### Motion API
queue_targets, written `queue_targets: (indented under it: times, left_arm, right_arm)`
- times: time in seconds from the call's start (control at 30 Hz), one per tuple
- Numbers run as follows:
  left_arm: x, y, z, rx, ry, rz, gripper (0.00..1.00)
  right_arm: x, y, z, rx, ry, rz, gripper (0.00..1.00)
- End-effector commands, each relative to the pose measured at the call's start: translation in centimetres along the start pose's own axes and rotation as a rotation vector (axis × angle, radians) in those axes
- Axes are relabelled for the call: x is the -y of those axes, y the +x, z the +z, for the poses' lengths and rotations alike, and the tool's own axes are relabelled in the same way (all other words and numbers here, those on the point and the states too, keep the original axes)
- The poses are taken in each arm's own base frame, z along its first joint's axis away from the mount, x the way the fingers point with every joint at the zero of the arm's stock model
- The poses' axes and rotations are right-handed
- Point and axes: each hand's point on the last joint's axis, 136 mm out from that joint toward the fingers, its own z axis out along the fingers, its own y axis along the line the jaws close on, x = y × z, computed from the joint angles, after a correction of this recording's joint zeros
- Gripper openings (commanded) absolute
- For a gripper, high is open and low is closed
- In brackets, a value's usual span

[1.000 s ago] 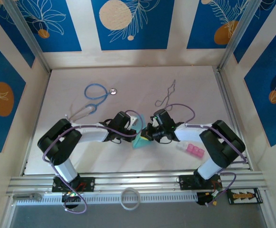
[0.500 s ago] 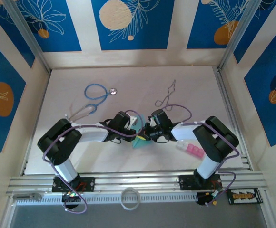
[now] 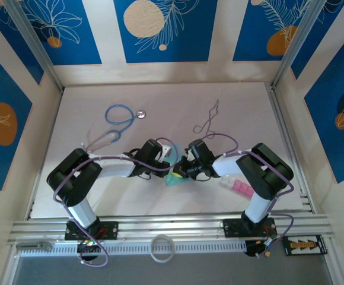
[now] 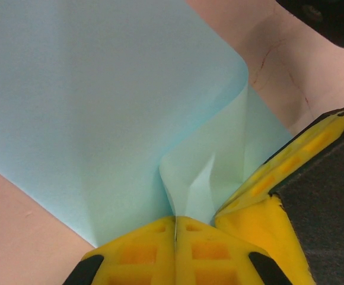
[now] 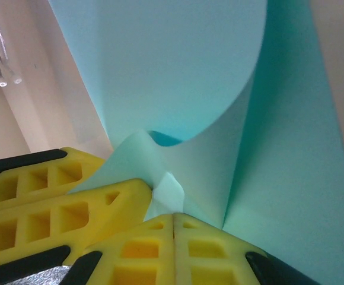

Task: Fold a paper plane with a square sheet of paper (pick it up from the middle)
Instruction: Fold the triangle a second time at the center of the table.

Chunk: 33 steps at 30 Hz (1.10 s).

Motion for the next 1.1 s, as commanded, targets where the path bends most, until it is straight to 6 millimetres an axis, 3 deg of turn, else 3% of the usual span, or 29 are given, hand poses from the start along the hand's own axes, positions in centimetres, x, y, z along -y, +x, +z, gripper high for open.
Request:
queue_targets:
  times: [0.0,0.13,0.23,0.43,0.6,0.67,0.93,1.07]
  left_arm:
    - [-1.5,1.8,0.2,-0.079,-0.044,-0.014,0.00]
    - [-1.6,1.9,0.2,-0.079,-0.048,-0.016,0.00]
    - [-1.6,1.8,0.2,-0.078,-0.046,-0.016,0.00]
    - [-1.5,1.8,0.2,-0.079,-0.044,-0.014,0.00]
    - [-1.7,1.9,0.1,-0.082,-0.053,-0.012,0.00]
    - [-1.8,1.9,0.0,-0.080,-0.055,-0.013,0.00]
    - [-1.9,1.9,0.0,-0.083,-0.054,-0.009,0.00]
    - [-1.8,1.8,0.0,-0.082,-0.051,-0.008,0.00]
  right_arm:
    - [0.8,0.7,-0.3,-0.026,0.025,-0.001,0.00]
    - [-1.4,-1.0,-1.9,0.029,-0.003,-0.050,0.00]
    - [-1.7,-2.0,-2.2,0.051,0.006,-0.051,0.00]
    - [0.0,-2.5,-0.8,0.043,0.062,-0.028,0.00]
    - [3.4,-2.2,-0.6,0.063,0.175,0.047,0.00]
    - [3.8,-2.3,-0.8,0.070,0.187,0.054,0.00]
    - [-1.2,-3.5,-2.5,0.088,0.071,-0.079,0.00]
    - [-1.1,-4.1,-2.1,0.080,0.061,-0.085,0.00]
